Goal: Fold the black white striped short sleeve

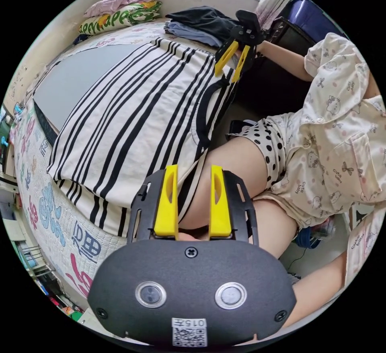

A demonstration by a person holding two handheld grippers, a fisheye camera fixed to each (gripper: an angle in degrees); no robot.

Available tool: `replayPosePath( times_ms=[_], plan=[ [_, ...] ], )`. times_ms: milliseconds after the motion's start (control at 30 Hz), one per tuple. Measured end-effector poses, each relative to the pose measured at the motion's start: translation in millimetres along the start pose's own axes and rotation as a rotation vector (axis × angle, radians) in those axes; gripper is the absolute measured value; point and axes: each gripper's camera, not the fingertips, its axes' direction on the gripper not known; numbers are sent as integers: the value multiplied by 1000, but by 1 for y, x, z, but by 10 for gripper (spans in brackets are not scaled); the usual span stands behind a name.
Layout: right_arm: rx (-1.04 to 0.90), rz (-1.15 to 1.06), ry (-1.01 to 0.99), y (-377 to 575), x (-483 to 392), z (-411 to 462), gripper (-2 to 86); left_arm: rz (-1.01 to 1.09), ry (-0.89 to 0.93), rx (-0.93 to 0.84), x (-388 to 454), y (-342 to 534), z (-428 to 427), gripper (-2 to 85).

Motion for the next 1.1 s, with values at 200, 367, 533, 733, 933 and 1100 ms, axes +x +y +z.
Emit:
replayPosePath(
  times_ms=[200,367,533,733,933,1100],
  plan=[
    [-1,16,65,26,-2,20,80,0,-166,-26,17,-38,21,66],
    [-23,-42,198,36,-22,41,64,-30,-203,-58,21,-62,37,51],
    [-26,-11,187,42,-15,48,50,-15,-211,-80,24,-77,56,37],
    [-33,2,171,41,0,46,12,-8,-70,-96,-4,-79,71,11],
    [2,80,-45,40,53,27,-6,16,76,-58,-35,-68,77,2],
    [69,102,-184,27,95,-5,-8,20,232,34,-76,-49,61,1]
  ],
)
